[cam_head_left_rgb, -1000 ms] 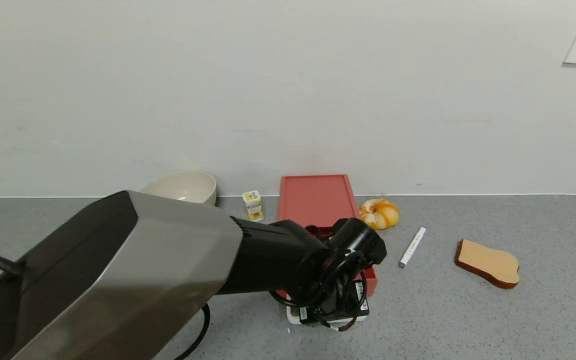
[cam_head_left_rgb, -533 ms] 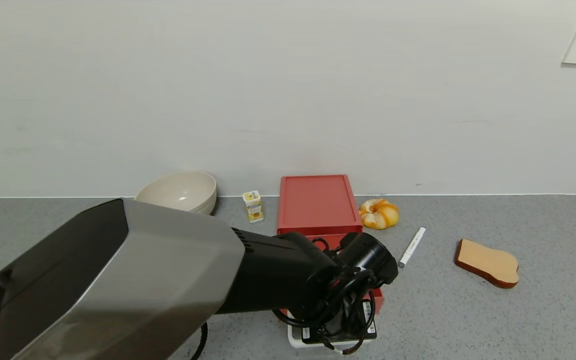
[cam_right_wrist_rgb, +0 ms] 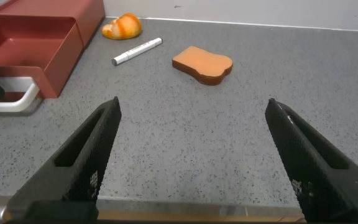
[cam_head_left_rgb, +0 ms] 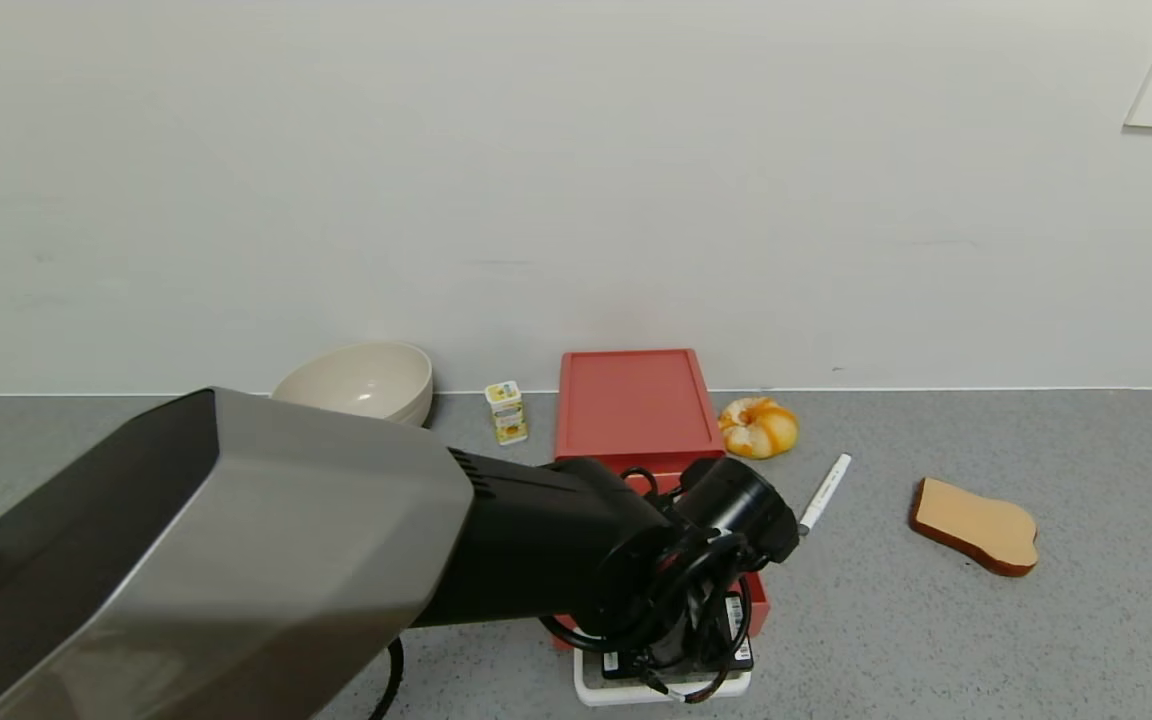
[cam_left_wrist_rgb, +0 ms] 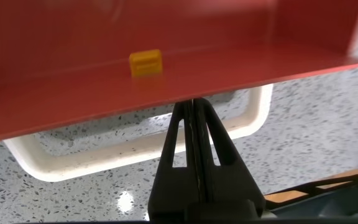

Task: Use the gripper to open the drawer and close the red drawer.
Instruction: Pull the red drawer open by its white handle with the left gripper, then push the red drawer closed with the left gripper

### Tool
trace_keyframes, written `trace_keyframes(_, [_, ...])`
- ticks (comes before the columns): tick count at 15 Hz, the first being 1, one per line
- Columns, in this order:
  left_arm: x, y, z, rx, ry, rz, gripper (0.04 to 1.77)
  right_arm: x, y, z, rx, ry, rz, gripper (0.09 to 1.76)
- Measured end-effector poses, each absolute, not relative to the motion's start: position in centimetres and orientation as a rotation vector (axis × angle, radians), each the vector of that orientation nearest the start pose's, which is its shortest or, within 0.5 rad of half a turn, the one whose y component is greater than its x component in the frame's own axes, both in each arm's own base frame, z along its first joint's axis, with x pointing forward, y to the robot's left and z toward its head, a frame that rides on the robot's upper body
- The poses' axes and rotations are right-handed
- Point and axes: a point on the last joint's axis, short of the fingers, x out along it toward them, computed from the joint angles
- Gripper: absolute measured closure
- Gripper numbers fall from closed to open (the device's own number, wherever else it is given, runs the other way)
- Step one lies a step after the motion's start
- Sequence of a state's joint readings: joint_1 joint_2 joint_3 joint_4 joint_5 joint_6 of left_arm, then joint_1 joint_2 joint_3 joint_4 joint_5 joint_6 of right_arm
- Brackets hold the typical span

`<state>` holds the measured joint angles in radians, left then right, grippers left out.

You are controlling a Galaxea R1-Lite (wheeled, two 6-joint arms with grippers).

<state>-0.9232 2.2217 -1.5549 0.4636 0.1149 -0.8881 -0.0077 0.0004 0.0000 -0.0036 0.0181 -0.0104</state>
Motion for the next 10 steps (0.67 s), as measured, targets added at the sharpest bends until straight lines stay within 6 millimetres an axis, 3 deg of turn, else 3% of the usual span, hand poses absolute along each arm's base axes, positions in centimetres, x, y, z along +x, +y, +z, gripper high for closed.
trace_keyframes(6, [24.7,-31.5,12.9,-0.202,1.201,-0.218,1.70,-2.3,0.1,7.6,-0.010,-0.003,0.010,0.14])
trace_keyframes(10, [23.8,-30.5,16.3,-0.150,1.131,-0.334,1.70,-2.3,0.1,7.6,-0.010,-0.003,0.010,0.14])
